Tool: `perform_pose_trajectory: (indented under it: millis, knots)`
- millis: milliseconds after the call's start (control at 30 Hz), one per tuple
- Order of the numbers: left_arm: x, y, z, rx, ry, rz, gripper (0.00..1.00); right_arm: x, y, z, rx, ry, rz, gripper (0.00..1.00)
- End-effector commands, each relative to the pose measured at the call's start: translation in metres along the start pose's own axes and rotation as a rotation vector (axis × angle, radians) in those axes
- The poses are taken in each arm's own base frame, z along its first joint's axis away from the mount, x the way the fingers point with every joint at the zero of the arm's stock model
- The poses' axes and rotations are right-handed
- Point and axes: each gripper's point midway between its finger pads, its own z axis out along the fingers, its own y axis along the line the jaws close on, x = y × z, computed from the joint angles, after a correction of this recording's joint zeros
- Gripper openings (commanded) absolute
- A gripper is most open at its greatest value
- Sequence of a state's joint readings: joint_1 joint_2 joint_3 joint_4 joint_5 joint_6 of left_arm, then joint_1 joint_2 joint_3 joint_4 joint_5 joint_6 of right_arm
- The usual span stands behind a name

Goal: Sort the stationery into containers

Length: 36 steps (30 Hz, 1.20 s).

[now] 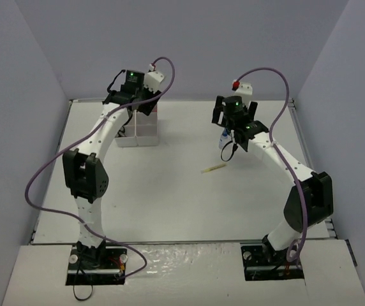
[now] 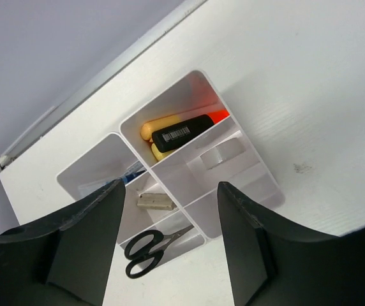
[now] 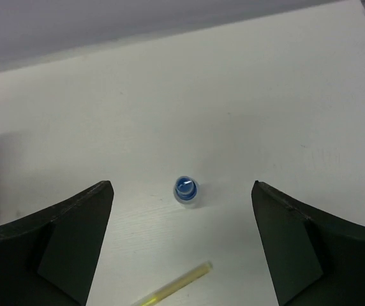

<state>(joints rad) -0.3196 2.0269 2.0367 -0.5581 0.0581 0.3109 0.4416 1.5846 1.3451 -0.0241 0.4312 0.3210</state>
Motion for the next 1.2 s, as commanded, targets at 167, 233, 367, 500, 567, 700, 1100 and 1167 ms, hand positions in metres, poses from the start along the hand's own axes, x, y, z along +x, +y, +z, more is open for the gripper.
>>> perform_pose_trajectory:
  millis: [167, 233, 367, 500, 567, 700, 1100, 1167]
  knots:
    - [-0.03, 0.041, -0.076, -0.036, -0.14, -0.095, 0.59, 0.059, 0.01, 0.059, -0.034, 0.199, -0.047, 0.78]
    - [-0.019, 0.05, -0.076, -0.046, -0.122, -0.121, 0.58, 0.063, 0.008, 0.069, -0.013, 0.206, -0.048, 0.76]
    - [0.0, 0.07, -0.083, -0.045, -0.118, -0.196, 0.58, 0.066, 0.003, 0.09, 0.029, 0.208, -0.042, 0.68]
    - [0.019, 0.086, -0.093, -0.066, -0.114, -0.238, 0.58, 0.074, -0.002, 0.099, 0.065, 0.218, -0.043, 0.62]
    - [0.024, 0.091, -0.099, -0.076, -0.116, -0.239, 0.59, 0.08, -0.001, 0.098, 0.062, 0.231, -0.038, 0.57]
    - [0.033, 0.095, -0.104, -0.087, -0.11, -0.243, 0.59, 0.094, -0.01, 0.093, 0.088, 0.252, -0.037, 0.57]
    - [0.038, 0.123, -0.118, -0.128, -0.135, -0.301, 0.59, 0.107, -0.014, 0.104, 0.113, 0.272, -0.074, 0.06]
    - [0.042, 0.128, -0.12, -0.136, -0.135, -0.309, 0.59, 0.105, -0.01, 0.104, 0.096, 0.271, -0.071, 0.0]
